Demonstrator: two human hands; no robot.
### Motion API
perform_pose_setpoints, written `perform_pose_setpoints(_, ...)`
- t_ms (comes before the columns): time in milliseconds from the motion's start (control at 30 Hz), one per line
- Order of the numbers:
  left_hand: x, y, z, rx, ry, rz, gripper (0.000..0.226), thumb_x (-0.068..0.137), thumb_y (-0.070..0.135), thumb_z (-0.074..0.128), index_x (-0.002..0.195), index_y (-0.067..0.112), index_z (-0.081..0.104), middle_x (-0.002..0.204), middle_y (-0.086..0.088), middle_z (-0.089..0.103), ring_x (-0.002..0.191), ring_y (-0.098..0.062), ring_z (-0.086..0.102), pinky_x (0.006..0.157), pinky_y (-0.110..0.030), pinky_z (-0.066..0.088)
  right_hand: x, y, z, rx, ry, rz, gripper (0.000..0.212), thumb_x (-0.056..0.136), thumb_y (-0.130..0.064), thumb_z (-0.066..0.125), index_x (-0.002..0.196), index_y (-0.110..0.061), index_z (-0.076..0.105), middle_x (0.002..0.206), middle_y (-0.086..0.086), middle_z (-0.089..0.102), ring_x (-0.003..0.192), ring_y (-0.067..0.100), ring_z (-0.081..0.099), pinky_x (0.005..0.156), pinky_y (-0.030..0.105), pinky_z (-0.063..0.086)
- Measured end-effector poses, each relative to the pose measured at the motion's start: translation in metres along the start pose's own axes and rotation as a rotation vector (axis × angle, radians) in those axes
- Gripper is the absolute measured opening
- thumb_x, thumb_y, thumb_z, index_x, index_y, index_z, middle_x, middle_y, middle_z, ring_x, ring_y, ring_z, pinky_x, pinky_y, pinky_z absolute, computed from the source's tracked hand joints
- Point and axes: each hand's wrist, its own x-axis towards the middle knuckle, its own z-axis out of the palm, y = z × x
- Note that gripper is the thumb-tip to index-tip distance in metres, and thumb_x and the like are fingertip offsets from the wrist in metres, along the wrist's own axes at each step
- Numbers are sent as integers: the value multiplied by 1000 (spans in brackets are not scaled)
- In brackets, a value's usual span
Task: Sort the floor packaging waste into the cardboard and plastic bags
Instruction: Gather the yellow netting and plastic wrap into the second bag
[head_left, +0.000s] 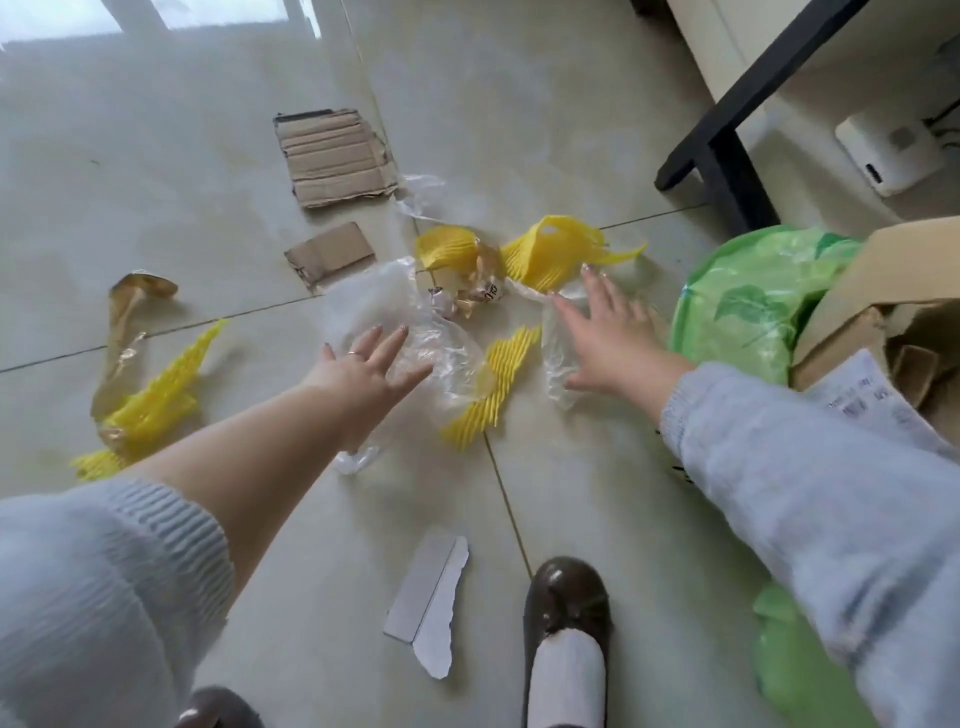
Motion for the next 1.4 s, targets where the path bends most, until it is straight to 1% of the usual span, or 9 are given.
perform_pose_setpoints(167, 8, -13, 30, 11, 34, 90, 115, 70, 50, 72, 145, 39, -15, 155, -13, -21, 145, -34, -9, 110, -51, 26, 28, 2, 15, -46, -150, -63, 107, 72, -34, 75, 148, -30, 0, 157, 15, -11, 142, 38, 14, 111, 54, 24)
perform_pose_setpoints(233, 6, -20, 32, 10, 186, 154, 108, 56, 52, 80, 145, 39, 21, 155, -17, 16, 139, -38, 25, 98, -47, 42, 28, -1, 26, -69, -138, -87, 98, 75, -28, 73, 147, -29, 7, 154, 18, 4, 134, 40, 25, 105, 50, 35)
perform_pose_setpoints(333, 10, -31, 43, -98, 357, 187, 71, 41, 32, 93, 106, 24, 65, 102, -13, 63, 76, -33, 66, 58, -36, 56, 26, -4, 33, -28, -97, -94, 85, 78, -22, 71, 143, -25, 17, 139, 18, 24, 119, 38, 40, 97, 45, 41)
perform_pose_setpoints(600, 4, -13, 51, -412, 400, -12, 36, 87, 27, 56, 121, 16, 51, 115, -4, 64, 101, -29, 62, 90, -34, 40, -1, -15, 56, 170, 30, -147, 47, 84, -10, 55, 128, -21, 43, 123, 8, 54, 107, 33, 56, 87, 42, 47)
perform_pose_setpoints(733, -9, -20, 33, -446, 513, 42, 16, 82, 21, 62, 92, 10, 68, 96, -9, 64, 86, -34, 64, 73, -33, 46, -24, -25, 54, 310, 44, -149, 40, 85, -30, 59, 124, -21, 53, 118, 5, 60, 114, 27, 54, 89, 37, 40)
perform_pose_setpoints(933, -7, -43, -7, -547, 683, 138, 46, 80, 47, 53, 87, 4, 67, 98, -14, 60, 85, -33, 61, 77, -35, 50, -51, -21, 26, 652, 179, -242, 29, 82, -32, 69, 76, -5, 64, 67, -6, 47, 71, 22, 49, 60, 29, 26)
perform_pose_setpoints(1067, 20, -62, -49, -513, 767, 147, 61, 68, 52, 42, 91, 2, 69, 118, -17, 60, 113, -38, 55, 96, -43, 43, -24, -12, 10, 670, 262, -291, 37, 75, -43, 66, 78, -7, 71, 112, 6, 58, 107, 26, 50, 87, 19, 29)
perform_pose_setpoints(1167, 47, -67, -78, -376, 710, 203, 57, 69, 51, 50, 97, 7, 71, 138, -11, 51, 137, -33, 33, 110, -41, 29, 3, -10, 7, 586, 139, -243, 30, 79, -45, 68, 71, -16, 69, 154, 2, 25, 145, 23, 11, 116, 35, 10)
perform_pose_setpoints(1400, 110, -57, -84, -12, 293, 162, 48, 81, 29, 63, 127, 25, 54, 155, 0, 21, 146, -25, 9, 115, -48, 20, 16, -18, 47, 478, -114, -137, 37, 77, -50, 66, 95, -18, 66, 159, -3, 4, 146, 22, 0, 115, 53, 16)
